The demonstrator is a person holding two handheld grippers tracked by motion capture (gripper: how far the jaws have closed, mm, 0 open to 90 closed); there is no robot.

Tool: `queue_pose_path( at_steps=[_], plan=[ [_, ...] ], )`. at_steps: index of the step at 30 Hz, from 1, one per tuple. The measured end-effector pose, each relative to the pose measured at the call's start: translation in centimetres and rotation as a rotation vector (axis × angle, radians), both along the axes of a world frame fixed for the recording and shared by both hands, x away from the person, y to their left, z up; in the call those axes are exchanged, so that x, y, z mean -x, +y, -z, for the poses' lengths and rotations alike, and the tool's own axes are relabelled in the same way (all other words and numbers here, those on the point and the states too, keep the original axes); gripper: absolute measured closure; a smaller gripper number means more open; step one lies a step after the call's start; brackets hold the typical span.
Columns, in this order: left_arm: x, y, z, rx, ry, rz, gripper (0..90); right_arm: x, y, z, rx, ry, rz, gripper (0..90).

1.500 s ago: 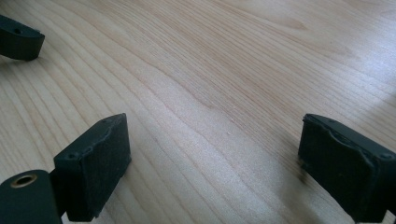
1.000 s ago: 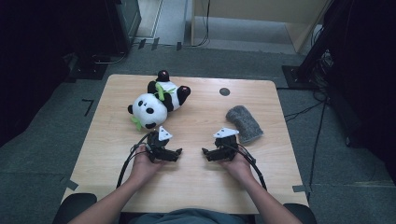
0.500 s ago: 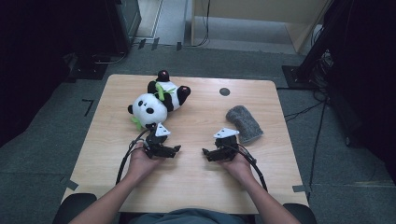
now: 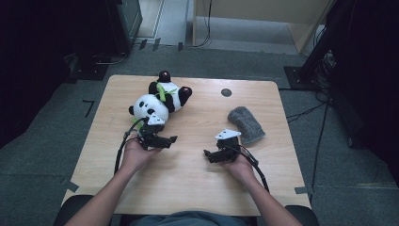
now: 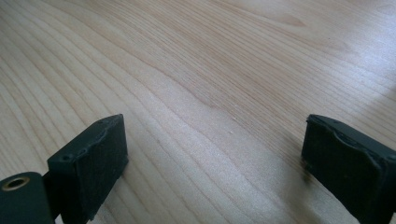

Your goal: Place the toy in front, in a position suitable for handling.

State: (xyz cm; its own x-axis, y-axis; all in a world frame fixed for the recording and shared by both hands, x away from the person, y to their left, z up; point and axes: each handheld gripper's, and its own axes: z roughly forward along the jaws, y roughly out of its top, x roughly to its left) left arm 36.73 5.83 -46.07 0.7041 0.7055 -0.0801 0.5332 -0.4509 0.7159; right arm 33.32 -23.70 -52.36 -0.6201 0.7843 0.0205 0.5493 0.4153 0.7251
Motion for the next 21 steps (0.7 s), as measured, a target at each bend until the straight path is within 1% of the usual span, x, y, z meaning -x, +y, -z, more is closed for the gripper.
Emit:
queue_pose_path(
  at_steps=[1, 2, 3, 5, 6, 8, 10, 14, 16, 18, 19, 20, 21],
  plan=[
    [-0.1, 0.0, -0.3, 0.000, 0.004, 0.004, 26.0, 0.0, 0.0, 0.0, 0.001, 0.000, -0.001, 7.0],
    [-0.4, 0.0, -1.0, -0.003, 0.024, 0.018, 26.1, 0.0, 0.0, 0.0, 0.000, 0.000, 0.001, 7.0],
    [-0.4, 0.0, -1.0, -0.003, 0.024, 0.018, 26.1, 0.0, 0.0, 0.0, 0.000, 0.000, 0.001, 7.0],
    [-0.4, 0.0, -1.7, 0.015, 0.019, 0.025, 26.1, 0.0, 0.0, 0.0, 0.001, 0.000, -0.001, 7.0],
    [-0.6, 0.0, -2.2, 0.023, 0.007, 0.030, 26.1, 0.0, 0.0, 0.0, -0.001, 0.001, 0.002, 7.0],
    [-0.9, 0.1, -2.4, 0.021, 0.002, 0.035, 26.1, 0.0, 0.0, 0.0, 0.000, 0.000, 0.000, 7.0],
    [-1.3, 0.1, -2.7, 0.014, -0.005, 0.029, 26.1, 0.0, 0.0, 0.0, -0.001, 0.002, 0.001, 7.0],
    [-2.6, 0.6, -3.5, 0.025, -0.016, 0.010, 26.1, 0.0, 0.0, 0.0, 0.001, 0.000, 0.000, 7.0],
    [-3.1, 0.9, -3.9, 0.017, -0.031, 0.000, 26.2, 0.0, 0.0, 0.0, -0.001, -0.001, 0.001, 7.0],
    [-3.7, 1.2, -4.3, 0.020, -0.035, -0.007, 26.2, 0.0, 0.0, 0.0, 0.000, 0.000, 0.002, 7.0],
    [-4.0, 1.3, -4.6, 0.027, -0.028, -0.010, 26.2, 0.0, 0.0, 0.0, 0.000, 0.000, 0.002, 7.0],
    [-4.0, 1.3, -4.6, 0.027, -0.028, -0.010, 26.2, 0.0, 0.0, 0.0, 0.000, 0.000, 0.003, 7.0],
    [-4.6, 1.5, -5.2, 0.031, -0.029, -0.014, 26.2, 0.0, 0.0, 0.0, 0.000, 0.000, 0.002, 7.0]
  ],
)
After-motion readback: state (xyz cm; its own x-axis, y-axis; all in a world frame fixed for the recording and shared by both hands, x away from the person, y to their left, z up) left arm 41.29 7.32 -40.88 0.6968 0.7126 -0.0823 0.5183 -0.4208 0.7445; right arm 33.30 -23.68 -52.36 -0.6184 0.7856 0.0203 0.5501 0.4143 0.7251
